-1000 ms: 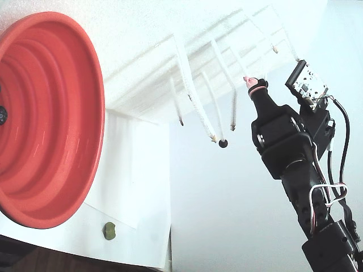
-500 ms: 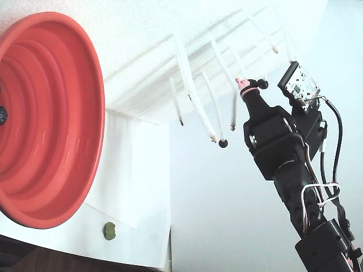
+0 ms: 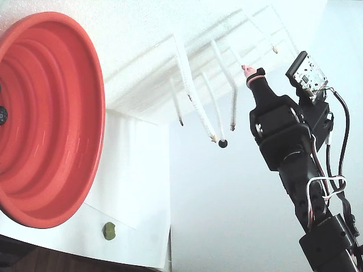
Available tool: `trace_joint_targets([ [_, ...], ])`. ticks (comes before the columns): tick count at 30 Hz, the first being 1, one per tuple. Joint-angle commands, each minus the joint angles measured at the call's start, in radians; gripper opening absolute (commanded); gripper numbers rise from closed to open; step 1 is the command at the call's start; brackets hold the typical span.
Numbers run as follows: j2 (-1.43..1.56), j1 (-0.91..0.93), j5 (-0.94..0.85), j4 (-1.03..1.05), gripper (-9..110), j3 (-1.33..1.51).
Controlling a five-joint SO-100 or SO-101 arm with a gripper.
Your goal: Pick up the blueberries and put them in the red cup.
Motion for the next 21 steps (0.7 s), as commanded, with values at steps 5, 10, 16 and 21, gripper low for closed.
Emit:
trace_joint_targets([
  [5,0.014,0.038,-0.011,-0.031,19,-0.149],
  [10,0.003,0.051,-0.020,-0.031,19,-0.158],
  [16,-0.008,0.057,-0.031,-0.040,18,-0.152],
  [21,-0.017,0.058,-0.037,-0.041,17,-0.149],
])
